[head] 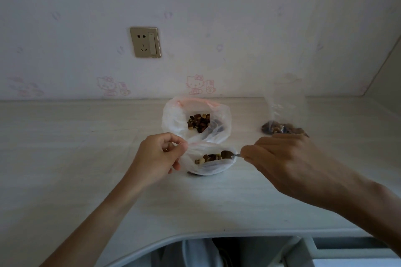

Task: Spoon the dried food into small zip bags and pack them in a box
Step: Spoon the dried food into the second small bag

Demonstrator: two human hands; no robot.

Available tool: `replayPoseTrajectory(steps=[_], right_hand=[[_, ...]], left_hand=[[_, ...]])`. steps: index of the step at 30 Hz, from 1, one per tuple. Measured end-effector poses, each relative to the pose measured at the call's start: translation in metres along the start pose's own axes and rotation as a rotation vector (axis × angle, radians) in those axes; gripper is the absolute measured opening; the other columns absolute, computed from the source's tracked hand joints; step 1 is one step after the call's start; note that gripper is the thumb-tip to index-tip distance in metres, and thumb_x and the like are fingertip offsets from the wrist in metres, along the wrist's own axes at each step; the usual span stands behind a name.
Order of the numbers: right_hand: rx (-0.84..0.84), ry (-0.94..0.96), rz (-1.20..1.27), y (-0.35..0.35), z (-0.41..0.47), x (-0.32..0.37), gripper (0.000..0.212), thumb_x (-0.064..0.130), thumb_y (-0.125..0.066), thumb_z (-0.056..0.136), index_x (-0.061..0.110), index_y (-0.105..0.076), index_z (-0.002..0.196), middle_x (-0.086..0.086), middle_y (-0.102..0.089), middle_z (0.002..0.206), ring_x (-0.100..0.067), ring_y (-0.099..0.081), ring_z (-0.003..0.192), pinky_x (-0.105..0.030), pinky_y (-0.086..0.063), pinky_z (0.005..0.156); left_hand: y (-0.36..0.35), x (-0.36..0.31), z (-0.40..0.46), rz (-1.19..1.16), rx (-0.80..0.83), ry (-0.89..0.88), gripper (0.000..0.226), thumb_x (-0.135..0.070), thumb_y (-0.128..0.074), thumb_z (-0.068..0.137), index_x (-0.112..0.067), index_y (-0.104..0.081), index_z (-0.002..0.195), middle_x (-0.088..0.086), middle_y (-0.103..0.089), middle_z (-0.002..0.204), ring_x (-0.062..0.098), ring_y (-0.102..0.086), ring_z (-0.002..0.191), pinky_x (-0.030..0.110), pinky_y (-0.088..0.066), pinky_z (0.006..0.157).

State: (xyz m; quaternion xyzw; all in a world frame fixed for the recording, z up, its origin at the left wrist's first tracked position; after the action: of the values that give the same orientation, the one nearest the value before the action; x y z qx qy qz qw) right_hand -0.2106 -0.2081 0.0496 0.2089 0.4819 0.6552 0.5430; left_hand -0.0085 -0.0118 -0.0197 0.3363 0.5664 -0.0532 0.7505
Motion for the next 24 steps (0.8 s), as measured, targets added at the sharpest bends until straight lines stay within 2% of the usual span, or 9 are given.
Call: replayPoseTrajectory(steps=[3,6,9,14,17,20,22,24], right_hand=[[-0.08,-0.274,0.281,-0.006,-0.006,-0.015,0.017,0.018,-0.055,0.105,0.014,-0.071,0.103,0.004,-0.065,0.072,-0.014,-0.06,0.055,-0.036,-0.052,0.049],[-0.223,-0.543,0.655,-0.021,-0.015,-0.032,0.012,0.019,-0.06,0.1,0.013,-0.07,0.101,0.009,-0.077,0.086,-0.01,-0.075,0.072,-0.025,-0.056,0.054],[-0.327,-0.762,0.971,-0.042,-0.019,-0.043,0.01,0.012,-0.06,0.101,0.008,-0.069,0.098,-0.003,-0.08,0.089,-0.024,-0.078,0.075,-0.032,-0.054,0.05],[-0.351,-0.99,1.38,-0.066,-0.013,-0.046,0.017,0.012,-0.059,0.102,-0.003,-0.067,0.105,-0.017,-0.079,0.096,-0.039,-0.076,0.081,-0.031,-0.055,0.05],[-0.338,-1.035,1.489,-0.074,-0.002,-0.049,0.02,0.014,-0.059,0.102,-0.004,-0.066,0.108,-0.018,-0.078,0.101,-0.039,-0.076,0.084,-0.031,-0.056,0.053],[-0.329,-1.078,1.5,-0.083,0.012,-0.054,0.017,0.013,-0.059,0.103,-0.002,-0.068,0.106,-0.017,-0.079,0.1,-0.037,-0.077,0.084,-0.031,-0.057,0.053],[-0.305,-1.106,1.468,-0.089,0.021,-0.057,0.017,0.013,-0.058,0.104,0.0,-0.068,0.107,-0.013,-0.08,0.098,-0.033,-0.078,0.082,-0.03,-0.059,0.053],[-0.254,-1.126,1.392,-0.095,0.029,-0.06,0.016,0.014,-0.058,0.104,0.002,-0.069,0.107,-0.008,-0.081,0.095,-0.03,-0.078,0.08,-0.03,-0.06,0.053]], left_hand=[[-0.002,0.003,-0.002,0.079,-0.024,-0.054,0.008,-0.027,-0.071,0.098,-0.026,-0.074,0.09,0.002,-0.07,0.059,0.013,-0.069,0.054,0.026,-0.054,0.057],[-0.004,0.003,-0.006,0.122,-0.066,-0.131,0.01,-0.027,-0.071,0.098,-0.028,-0.073,0.088,-0.001,-0.069,0.057,0.009,-0.066,0.051,0.016,-0.049,0.058],[-0.002,0.002,-0.008,0.143,-0.101,-0.175,0.011,-0.032,-0.072,0.097,-0.03,-0.073,0.086,-0.003,-0.065,0.055,0.006,-0.059,0.048,0.014,-0.045,0.055],[0.007,0.003,0.001,0.125,-0.223,-0.16,0.021,-0.042,-0.07,0.096,-0.031,-0.072,0.079,-0.008,-0.06,0.055,0.003,-0.054,0.048,0.013,-0.042,0.054],[0.015,0.005,0.014,0.106,-0.333,-0.152,0.023,-0.045,-0.071,0.094,-0.03,-0.067,0.077,-0.007,-0.064,0.061,0.004,-0.056,0.05,0.012,-0.043,0.053],[0.02,0.01,0.034,0.123,-0.426,-0.083,0.023,-0.049,-0.073,0.09,-0.03,-0.064,0.081,-0.006,-0.066,0.07,0.0,-0.061,0.061,0.01,-0.042,0.054],[0.019,0.013,0.048,0.172,-0.419,0.017,0.032,-0.061,-0.07,0.088,-0.03,-0.062,0.093,-0.009,-0.066,0.08,-0.001,-0.062,0.07,0.014,-0.04,0.058],[0.014,0.016,0.059,0.204,-0.351,0.099,0.047,-0.07,-0.065,0.086,-0.026,-0.06,0.102,-0.012,-0.065,0.091,0.0,-0.062,0.08,0.023,-0.045,0.066]])
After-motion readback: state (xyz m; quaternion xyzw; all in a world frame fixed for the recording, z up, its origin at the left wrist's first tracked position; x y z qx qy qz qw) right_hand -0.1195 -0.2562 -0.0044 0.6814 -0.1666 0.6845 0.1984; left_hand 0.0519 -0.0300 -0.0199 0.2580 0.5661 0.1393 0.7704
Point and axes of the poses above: each hand's wrist, its own z-axis towards the middle knuckle, its own y-axis out of the back of the hand, x = y × z, the point moved 2 cm from there along z, towards the middle knuckle
